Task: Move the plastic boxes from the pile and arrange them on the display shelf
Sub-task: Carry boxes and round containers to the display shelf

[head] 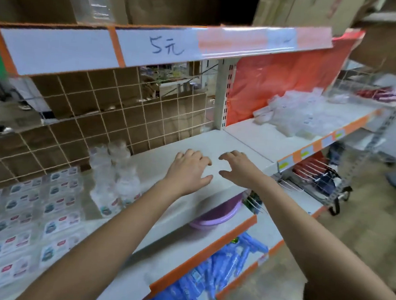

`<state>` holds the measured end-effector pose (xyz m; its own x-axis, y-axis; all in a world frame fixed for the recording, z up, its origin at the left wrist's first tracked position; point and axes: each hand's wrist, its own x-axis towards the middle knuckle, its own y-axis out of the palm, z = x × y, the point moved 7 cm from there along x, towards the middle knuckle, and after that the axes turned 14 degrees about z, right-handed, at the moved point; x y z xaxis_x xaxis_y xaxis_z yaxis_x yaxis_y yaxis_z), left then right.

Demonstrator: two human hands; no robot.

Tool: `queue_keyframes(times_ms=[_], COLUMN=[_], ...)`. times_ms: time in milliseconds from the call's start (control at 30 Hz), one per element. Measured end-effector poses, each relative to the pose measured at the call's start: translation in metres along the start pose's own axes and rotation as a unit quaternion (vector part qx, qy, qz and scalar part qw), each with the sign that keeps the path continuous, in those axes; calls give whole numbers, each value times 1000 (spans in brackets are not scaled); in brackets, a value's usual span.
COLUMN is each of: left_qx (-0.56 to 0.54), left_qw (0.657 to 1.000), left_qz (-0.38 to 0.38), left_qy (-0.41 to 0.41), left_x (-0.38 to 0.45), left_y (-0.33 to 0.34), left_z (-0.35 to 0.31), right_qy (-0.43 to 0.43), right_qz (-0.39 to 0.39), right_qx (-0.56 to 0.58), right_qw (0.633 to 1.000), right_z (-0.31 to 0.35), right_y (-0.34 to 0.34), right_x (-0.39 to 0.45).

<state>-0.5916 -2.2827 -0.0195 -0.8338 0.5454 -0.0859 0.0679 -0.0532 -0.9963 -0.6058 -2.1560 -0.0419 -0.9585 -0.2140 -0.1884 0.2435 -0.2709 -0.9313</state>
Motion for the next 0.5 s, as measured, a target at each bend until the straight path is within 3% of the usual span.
queue_keyframes(times_ms=[500], left_qx=[43], left_qw=[989], left_qz=[19], left_qy=[140], left_x=[151], left_y=[-10], left_z=[-152], right_qy=[159], right_qz=[-45], right_qx=[7], right_qw=[986], right_z=[-186], right_y=[-61], right_x=[-49])
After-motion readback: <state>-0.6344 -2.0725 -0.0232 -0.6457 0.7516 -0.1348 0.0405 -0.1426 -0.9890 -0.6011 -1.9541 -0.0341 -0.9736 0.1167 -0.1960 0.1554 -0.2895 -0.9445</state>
